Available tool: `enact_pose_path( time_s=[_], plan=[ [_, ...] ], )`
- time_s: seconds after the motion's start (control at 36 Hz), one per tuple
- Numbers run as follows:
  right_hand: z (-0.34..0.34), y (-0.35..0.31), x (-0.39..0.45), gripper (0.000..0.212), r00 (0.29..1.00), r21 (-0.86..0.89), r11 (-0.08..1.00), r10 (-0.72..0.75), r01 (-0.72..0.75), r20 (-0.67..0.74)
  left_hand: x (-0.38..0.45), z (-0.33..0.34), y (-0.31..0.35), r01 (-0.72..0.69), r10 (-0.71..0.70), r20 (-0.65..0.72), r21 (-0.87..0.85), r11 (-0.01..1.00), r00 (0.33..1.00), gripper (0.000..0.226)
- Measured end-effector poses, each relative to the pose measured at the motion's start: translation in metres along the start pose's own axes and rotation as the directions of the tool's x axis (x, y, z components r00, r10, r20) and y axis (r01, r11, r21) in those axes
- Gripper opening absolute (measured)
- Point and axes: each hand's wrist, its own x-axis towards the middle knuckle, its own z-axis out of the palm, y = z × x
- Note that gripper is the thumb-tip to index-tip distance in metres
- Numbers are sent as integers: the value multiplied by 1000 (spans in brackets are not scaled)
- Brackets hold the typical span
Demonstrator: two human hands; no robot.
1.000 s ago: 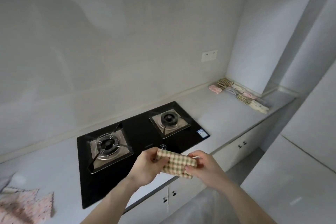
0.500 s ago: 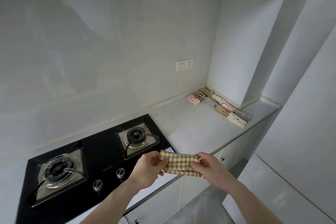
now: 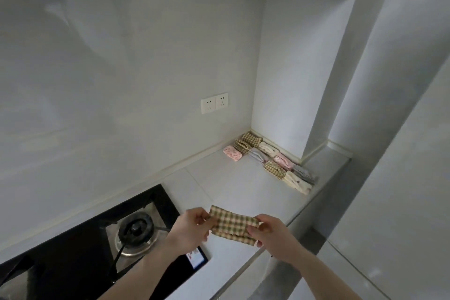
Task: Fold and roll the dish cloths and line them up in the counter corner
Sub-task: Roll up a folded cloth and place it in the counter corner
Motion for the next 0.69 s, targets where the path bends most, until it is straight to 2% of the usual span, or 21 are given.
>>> enact_pose_path(
  time_s=[0.14, 0.25, 0.36, 0.44, 0.69],
  plan=[
    [-20, 5, 44, 7, 999, -3, 999, 43, -43, -28, 56, 4, 19, 43, -44, 4, 97, 994, 999, 40],
    [-34, 8, 88, 7, 996, 40, 996, 81, -80, -39, 94, 7, 31, 78, -77, -16, 100, 992, 997, 42],
    [-48, 17, 141, 7, 984, 254, 953, 178, -164, -30, 126, -1, 35, 106, -102, -36, 129, 986, 994, 38],
    [-54, 31, 181, 8, 967, 353, 906, 255, -233, -18, 139, -13, 29, 128, -119, -73, 137, 982, 990, 34],
    [-76, 72, 300, 11, 908, 382, 842, 419, -381, -17, 158, -31, 2, 294, -256, -193, 208, 933, 947, 17]
  ],
)
